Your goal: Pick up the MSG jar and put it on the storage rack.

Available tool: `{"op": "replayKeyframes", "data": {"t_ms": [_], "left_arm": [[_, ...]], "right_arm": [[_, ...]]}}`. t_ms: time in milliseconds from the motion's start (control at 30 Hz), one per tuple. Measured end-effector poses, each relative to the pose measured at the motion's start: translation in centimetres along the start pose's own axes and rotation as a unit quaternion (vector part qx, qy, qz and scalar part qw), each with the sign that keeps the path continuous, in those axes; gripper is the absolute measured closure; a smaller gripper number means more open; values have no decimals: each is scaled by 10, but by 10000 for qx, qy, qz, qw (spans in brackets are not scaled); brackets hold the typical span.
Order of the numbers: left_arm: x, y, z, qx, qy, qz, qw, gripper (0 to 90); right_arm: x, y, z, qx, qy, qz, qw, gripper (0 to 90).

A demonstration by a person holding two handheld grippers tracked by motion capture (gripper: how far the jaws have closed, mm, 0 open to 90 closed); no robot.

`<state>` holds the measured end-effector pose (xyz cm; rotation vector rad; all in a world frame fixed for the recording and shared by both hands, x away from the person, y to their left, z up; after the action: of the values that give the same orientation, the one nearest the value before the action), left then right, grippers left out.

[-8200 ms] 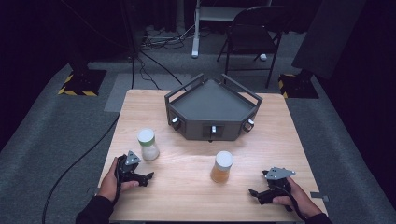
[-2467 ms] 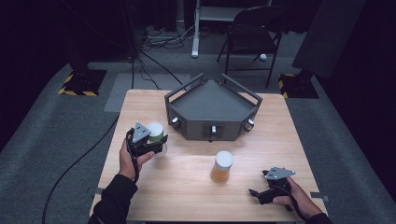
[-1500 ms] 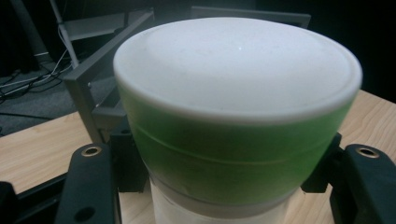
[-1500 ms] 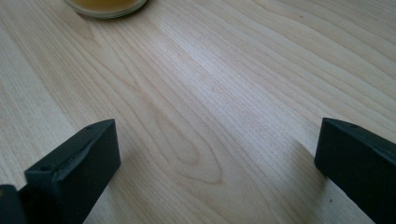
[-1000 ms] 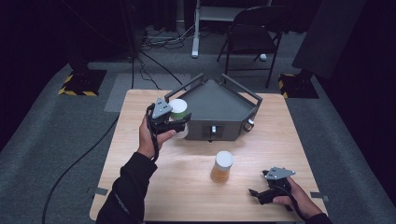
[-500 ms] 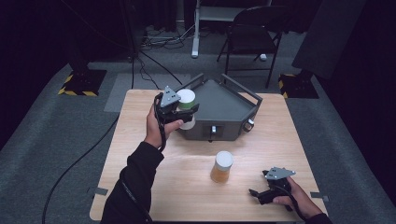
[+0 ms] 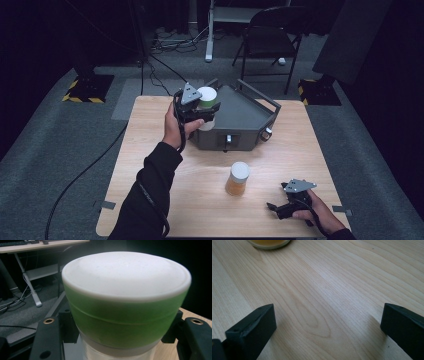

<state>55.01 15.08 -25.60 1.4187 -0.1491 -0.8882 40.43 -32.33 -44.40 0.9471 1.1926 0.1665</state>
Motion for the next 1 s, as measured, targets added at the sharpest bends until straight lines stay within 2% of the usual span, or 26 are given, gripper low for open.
{"op": "replayKeyframes", "data": {"t_ms": [267,467,800,1000], "left_arm": [[18,7,2,31,24,-20,10000,344],[33,9,1,-49,30,-109,9999,343],[55,11,2,38,278,-294,9992,342],[65,10,0,106,351,-429,9984,342]], "right_arm": [[0,0,0,-2,-4,1,10000,0],[0,0,0,-4,-3,1,10000,0],[0,0,0,-6,2,2,10000,0],[0,0,0,-7,3,2,10000,0]]}}
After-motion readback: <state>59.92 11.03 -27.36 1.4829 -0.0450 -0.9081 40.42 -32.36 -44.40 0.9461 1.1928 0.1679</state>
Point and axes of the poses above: each handheld gripper's, and its own axes: x roughly forward along the jaws, y roughly out of its top, z roughly to its right, the point moved 5 cm from there along x, roughly forward along the jaws, and after that the axes turned 13 degrees about -x, right-handed, at the moved point
